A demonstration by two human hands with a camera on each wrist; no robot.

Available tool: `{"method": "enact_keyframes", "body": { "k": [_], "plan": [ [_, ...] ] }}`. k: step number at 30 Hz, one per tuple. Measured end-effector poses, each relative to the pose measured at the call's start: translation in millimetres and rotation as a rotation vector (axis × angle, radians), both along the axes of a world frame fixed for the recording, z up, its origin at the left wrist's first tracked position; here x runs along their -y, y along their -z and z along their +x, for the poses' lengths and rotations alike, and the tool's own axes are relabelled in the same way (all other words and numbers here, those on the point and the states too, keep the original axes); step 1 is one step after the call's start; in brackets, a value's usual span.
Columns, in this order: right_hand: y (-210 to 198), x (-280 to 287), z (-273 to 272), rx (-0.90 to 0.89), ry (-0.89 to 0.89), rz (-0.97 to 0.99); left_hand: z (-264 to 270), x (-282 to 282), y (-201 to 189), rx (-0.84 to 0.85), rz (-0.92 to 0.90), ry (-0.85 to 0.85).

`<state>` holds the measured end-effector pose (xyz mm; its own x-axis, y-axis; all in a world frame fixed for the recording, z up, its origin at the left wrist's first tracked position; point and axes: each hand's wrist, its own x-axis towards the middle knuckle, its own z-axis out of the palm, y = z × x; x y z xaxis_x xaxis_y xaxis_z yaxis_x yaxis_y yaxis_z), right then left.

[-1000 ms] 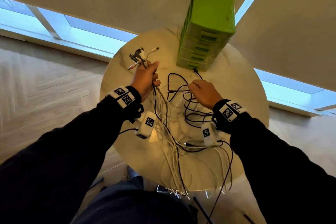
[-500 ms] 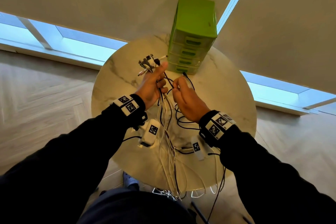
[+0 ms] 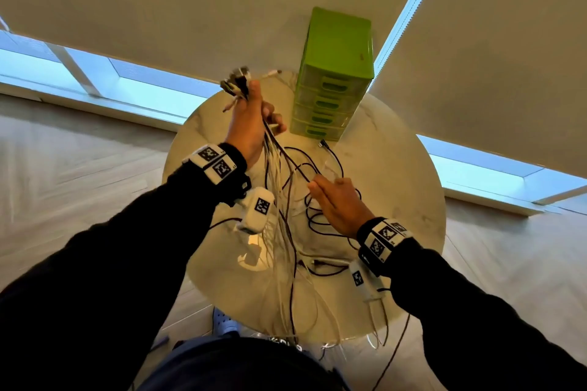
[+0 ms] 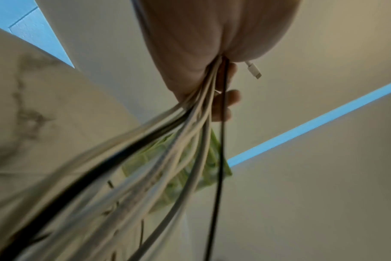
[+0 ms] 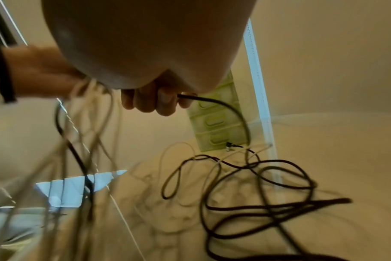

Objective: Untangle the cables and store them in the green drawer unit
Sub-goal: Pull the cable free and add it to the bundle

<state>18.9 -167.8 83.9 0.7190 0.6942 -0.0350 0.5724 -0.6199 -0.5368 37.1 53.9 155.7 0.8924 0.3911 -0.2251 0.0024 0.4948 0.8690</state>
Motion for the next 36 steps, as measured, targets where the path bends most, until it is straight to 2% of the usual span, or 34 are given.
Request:
{"method": "enact_keyframes", "body": {
  "k": [4, 6, 8, 10, 12, 14, 16, 20, 24, 26, 30, 36],
  "plan": [
    [15, 34, 7, -0.038, 0.084, -0.032, 7, -32, -29, 0.037, 0.035, -0.101],
    [14, 42, 16, -0.06, 0.098, -0.219, 4, -39, -33, 0.04, 0.105, -0.098],
    [8, 38, 31, -0.007, 0.147, -0.36, -1, -33, -30, 0.038, 0.162, -0.067],
    [-3, 24, 46, 0.063, 0.253, -0.288, -6, -16, -22, 0.001, 0.233, 0.005],
    [-18, 1, 54, 0.07, 0.317, -0.074, -11, 5, -6, -0.071, 0.322, 0.1],
    [-34, -26, 53, 0.091, 0.298, 0.087, -14, 22, 12, -0.158, 0.417, 0.181],
    [-43, -46, 46, 0.145, 0.218, 0.126, -14, 33, 20, -0.228, 0.464, 0.236],
    [-38, -54, 33, 0.186, 0.078, 0.12, -6, 40, 17, -0.234, 0.262, 0.232],
    [-37, -42, 26, 0.259, 0.002, 0.136, 3, 42, 5, -0.19, 0.175, 0.051],
    [-33, -32, 20, 0.299, -0.031, 0.054, 8, 35, -2, -0.133, 0.139, -0.021],
    [-14, 4, 24, 0.182, -0.042, -0.085, 14, 10, -24, -0.029, -0.108, -0.079],
    [2, 73, 51, 0.069, 0.039, -0.424, 14, -38, -58, 0.073, -0.039, -0.211]
  ]
}}
